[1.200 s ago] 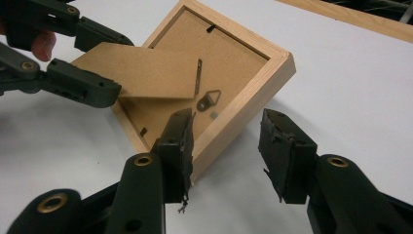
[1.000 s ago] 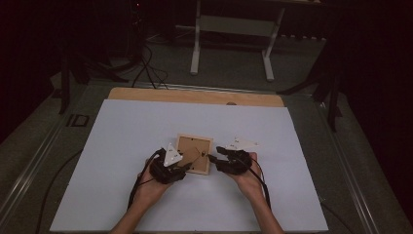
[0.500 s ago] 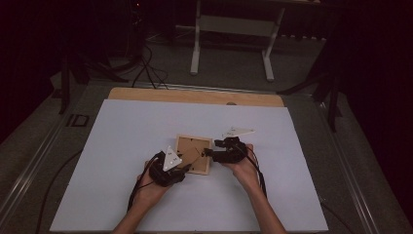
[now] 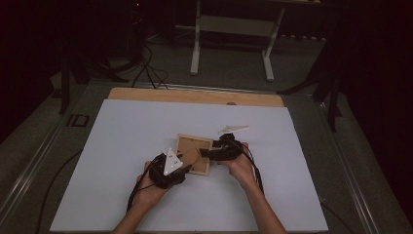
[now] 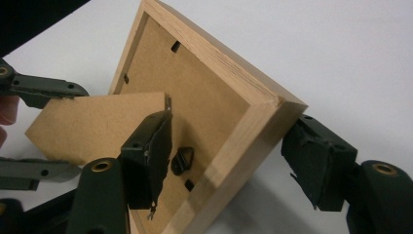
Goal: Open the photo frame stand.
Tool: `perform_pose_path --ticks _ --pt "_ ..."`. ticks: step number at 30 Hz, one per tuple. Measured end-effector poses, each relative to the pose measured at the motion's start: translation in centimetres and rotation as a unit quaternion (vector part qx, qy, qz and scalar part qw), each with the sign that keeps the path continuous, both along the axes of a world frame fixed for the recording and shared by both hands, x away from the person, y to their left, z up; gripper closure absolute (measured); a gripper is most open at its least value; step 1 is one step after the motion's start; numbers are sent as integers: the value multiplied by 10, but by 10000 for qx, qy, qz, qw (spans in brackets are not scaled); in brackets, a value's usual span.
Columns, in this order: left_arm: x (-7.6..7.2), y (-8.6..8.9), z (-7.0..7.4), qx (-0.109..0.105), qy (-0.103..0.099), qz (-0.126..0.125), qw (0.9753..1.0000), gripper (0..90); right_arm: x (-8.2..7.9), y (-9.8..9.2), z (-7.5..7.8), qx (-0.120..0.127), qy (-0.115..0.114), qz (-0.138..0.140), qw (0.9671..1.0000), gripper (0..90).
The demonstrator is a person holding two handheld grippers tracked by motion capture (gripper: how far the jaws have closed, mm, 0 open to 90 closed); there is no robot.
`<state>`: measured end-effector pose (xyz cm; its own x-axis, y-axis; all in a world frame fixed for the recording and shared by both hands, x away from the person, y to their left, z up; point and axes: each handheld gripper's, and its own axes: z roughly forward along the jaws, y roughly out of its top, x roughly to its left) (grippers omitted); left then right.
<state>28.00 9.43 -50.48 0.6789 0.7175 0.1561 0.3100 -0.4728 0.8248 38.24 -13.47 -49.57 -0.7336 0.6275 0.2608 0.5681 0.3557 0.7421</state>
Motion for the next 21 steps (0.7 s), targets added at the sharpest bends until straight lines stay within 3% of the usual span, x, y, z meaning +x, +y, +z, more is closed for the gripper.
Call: perform_pose_path --ticks 4,6,7,8,12,13,17,21 --pt "2 3 0 -60 127 -84 9999 516 0 0 1 -25 -41 20 10000 370" --pt "3 3 0 -98 249 -121 9996 491 -1 -1 2 -22 -72 38 10000 380" --pt "5 4 -1 -212 405 -131 9989 482 -2 -1 3 -9 -95 64 9999 383" --pt "5 4 -1 -212 405 -131 9989 479 -2 -1 3 -9 -95 64 9999 383" --pt "9 7 -2 -416 671 -134 9968 483 -5 0 5 11 -165 85 9998 397" --pt "11 9 -1 -545 802 -167 9952 503 -6 0 7 2 -200 111 9997 397" --pt "13 12 0 -704 964 -216 9926 575 -7 0 8 0 -258 142 9996 404" --pt "13 11 1 -583 1009 -204 9930 585 -9 1 10 17 -273 139 9995 410"
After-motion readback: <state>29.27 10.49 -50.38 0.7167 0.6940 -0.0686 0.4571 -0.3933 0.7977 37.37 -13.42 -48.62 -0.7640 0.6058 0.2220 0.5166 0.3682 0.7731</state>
